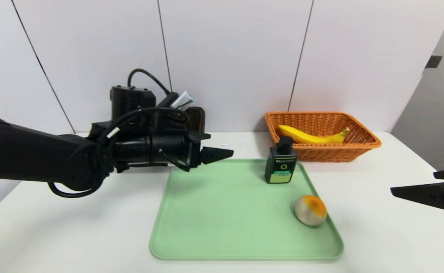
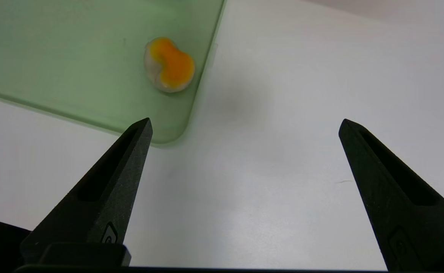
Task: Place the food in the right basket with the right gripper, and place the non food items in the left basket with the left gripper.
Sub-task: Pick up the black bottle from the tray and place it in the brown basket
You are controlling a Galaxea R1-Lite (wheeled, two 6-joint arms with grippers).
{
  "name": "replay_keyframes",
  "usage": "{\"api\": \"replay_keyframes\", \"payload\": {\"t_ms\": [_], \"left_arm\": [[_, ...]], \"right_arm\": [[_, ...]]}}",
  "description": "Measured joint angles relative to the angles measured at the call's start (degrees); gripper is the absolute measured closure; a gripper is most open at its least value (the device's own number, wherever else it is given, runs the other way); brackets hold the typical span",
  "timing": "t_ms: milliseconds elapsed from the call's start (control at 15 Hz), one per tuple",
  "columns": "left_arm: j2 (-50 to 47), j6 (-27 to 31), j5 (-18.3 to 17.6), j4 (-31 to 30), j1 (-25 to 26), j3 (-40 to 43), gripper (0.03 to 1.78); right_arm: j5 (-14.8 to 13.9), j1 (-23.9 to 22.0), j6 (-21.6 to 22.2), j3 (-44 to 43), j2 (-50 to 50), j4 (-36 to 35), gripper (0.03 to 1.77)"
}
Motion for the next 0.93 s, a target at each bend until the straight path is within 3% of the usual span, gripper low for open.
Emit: {"api": "replay_keyframes", "payload": {"t_ms": [267, 933], "left_arm": [[7.0, 0.2, -0.5, -8.2, -4.9, -1.4, 0.12], [18.1, 1.8, -5.9, -8.5, -7.8, -12.2, 0.12]], "right_arm": [[-0.1, -0.5, 0.1, 0.2, 0.0, 0.0, 0.1], [-0.2, -1.3, 0.1, 2.3, -0.5, 0.1, 0.1]]}}
